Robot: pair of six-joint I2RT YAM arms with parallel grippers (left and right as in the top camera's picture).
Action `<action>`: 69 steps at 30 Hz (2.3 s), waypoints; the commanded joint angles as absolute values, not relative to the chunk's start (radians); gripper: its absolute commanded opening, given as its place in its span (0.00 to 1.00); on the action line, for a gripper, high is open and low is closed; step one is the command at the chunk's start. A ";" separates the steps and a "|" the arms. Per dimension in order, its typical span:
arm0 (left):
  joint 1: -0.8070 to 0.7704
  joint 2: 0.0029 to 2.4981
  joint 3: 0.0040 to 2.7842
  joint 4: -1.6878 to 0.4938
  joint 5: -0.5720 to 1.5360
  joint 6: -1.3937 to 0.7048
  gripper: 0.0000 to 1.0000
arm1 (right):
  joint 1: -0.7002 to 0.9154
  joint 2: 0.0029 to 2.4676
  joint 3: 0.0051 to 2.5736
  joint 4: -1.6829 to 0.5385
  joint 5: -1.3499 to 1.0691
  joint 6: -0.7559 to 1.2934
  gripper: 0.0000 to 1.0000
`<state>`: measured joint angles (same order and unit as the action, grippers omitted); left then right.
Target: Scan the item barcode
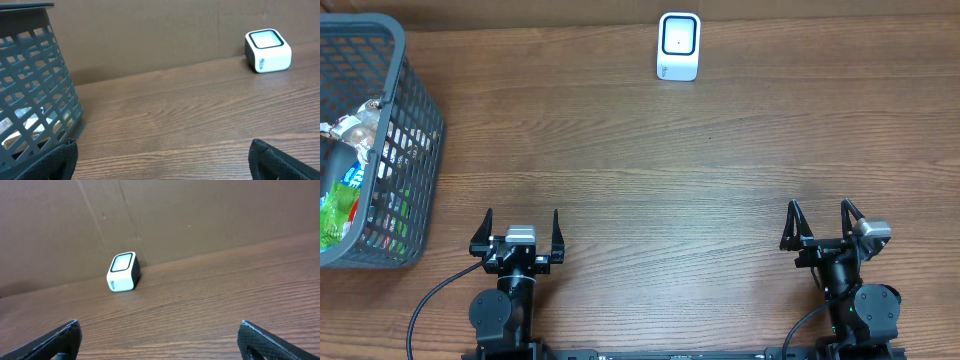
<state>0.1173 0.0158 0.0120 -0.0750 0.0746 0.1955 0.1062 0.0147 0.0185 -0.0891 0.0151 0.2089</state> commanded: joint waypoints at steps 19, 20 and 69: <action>0.111 0.004 0.005 -0.072 0.071 0.221 1.00 | 0.112 0.003 0.008 -0.080 0.025 0.208 1.00; 0.111 0.004 0.005 -0.072 0.070 0.221 1.00 | 0.112 0.003 0.008 -0.080 0.025 0.208 1.00; 0.111 0.004 0.005 -0.066 0.095 0.152 1.00 | 0.112 0.003 0.008 -0.081 -0.029 0.208 1.00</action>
<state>0.1173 0.0158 0.0120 -0.0738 0.0753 0.1848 0.1062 0.0147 0.0185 -0.0895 -0.0006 0.2092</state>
